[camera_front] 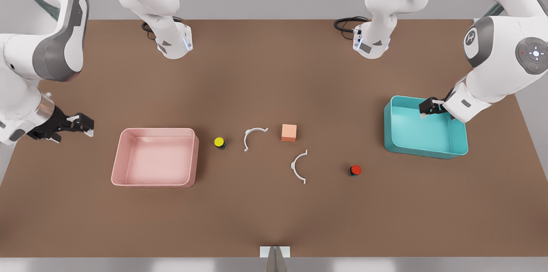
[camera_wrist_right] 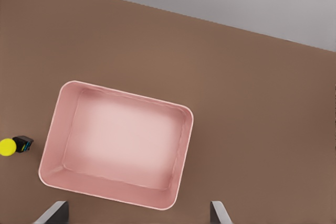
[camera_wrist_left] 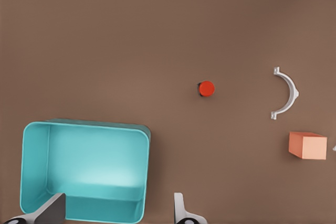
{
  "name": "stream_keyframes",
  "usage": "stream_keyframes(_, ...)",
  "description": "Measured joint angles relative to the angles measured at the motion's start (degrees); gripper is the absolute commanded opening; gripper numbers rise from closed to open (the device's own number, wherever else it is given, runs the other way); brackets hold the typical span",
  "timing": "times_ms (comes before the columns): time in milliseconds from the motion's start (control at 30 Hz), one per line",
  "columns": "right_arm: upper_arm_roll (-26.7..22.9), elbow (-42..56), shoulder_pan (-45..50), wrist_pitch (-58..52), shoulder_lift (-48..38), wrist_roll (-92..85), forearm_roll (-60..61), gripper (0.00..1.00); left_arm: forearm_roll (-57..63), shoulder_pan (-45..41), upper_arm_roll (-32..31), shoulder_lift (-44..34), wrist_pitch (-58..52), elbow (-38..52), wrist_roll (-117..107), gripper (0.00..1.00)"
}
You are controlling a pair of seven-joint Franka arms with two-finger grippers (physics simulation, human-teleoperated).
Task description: Place the red button in the blue storage box with the left arm, and place the yellow button in the pink storage box with the right arm
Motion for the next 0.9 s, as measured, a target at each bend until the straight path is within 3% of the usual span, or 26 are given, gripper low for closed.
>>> stream_keyframes(100, 0.2, 0.0, 0.0, 0.8, 0.1, -0.1, -0.9, 1.0, 0.0, -0.5, -0.2, 1.2, 0.1, 0.0, -0.1, 1.0)
stream_keyframes(200, 0.2, -0.1, -0.1, 1.2, 0.1, -0.1, -1.2, 1.0, 0.2, -6.4, -0.3, 7.3, 2.0, 0.1, -0.7, 1.0)
stream_keyframes(400, 0.0, -0.4, -0.9, 1.6, 0.2, 0.0, -1.5, 1.0, 0.3, -8.7, -0.4, 18.0, 12.6, -0.2, -1.6, 1.0)
stream_keyframes(567, 0.7, -1.4, -0.4, 0.8, 0.5, 1.7, 0.2, 1.0, 0.0, -10.0, -0.4, 21.8, 21.4, -2.7, -2.2, 1.0)
stream_keyframes(800, 2.5, -3.2, 16.0, 3.4, 9.1, 4.8, 3.2, 1.0, -2.1, -11.8, -0.4, 25.6, 30.2, -5.1, -2.9, 1.0)
stream_keyframes(900, 7.1, -9.1, 17.3, 6.4, 8.1, 5.6, 2.3, 1.0, -3.0, -11.8, -0.4, 28.0, 33.0, -5.5, -3.1, 1.0)
